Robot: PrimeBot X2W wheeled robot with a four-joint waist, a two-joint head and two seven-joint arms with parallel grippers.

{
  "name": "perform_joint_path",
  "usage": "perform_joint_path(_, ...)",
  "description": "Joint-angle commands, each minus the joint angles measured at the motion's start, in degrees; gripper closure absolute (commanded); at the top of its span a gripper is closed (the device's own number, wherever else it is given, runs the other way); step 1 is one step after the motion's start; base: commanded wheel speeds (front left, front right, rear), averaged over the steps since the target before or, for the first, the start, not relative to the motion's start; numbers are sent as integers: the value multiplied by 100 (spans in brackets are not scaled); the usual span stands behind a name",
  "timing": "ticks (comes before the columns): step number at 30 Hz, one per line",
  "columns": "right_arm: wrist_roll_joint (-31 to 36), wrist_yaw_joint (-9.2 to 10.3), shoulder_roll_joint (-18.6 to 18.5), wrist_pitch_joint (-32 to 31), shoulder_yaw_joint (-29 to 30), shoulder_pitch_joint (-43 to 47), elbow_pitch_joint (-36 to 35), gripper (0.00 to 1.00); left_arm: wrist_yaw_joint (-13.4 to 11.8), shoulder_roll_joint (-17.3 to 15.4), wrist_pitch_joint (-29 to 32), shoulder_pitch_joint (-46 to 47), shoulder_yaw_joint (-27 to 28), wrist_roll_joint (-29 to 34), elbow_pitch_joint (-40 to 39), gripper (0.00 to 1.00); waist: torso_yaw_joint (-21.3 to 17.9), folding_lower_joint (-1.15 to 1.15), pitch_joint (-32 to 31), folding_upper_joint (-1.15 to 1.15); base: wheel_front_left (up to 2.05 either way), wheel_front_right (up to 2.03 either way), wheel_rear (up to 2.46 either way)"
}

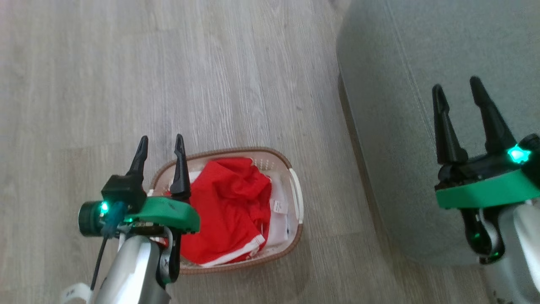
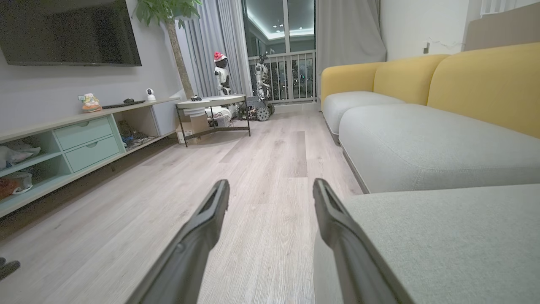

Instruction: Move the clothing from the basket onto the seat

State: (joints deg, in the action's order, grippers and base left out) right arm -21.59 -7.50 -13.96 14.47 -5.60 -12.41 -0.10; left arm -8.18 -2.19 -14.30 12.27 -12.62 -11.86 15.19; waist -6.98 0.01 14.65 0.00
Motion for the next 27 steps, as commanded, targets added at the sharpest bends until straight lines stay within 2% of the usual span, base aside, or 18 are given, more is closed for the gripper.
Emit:
perform_joint_path(1, -91, 1, -121, 52, -57, -201, -290, 0, -43, -68, -70, 250, 142, -41, -57, 0, -99, -1, 258, 0, 0, 0, 0)
perform_joint_path(4, -175, 1, -189, 52, -56, -331, -422, 0, -15, -68, -70, 401, 143, -107, 278, 0, -147, -1, 469, 0, 0, 0, 0)
perform_joint_path(5, -193, 1, -246, 52, -67, -409, -498, 0, 1, -68, -70, 496, 140, -324, 665, 0, -176, -1, 605, 0, 0, 0, 0)
perform_joint_path(14, -309, 1, -423, 52, -57, -744, -882, 0, 139, -68, -70, 1296, -145, -707, 2291, 0, -271, -1, 1310, 0, 0, 0, 0)
perform_joint_path(17, -344, 1, -455, 52, -70, -849, -1004, 0, 186, -68, -70, 1499, -188, -712, 2636, 0, -305, -1, 1526, 0, 0, 0, 0)
perform_joint_path(27, -453, 1, -578, 52, -92, -1280, -1414, 0, 534, -68, -42, 2631, -470, -691, 4625, 0, -478, -1, 2384, 0, 0, 0, 0)
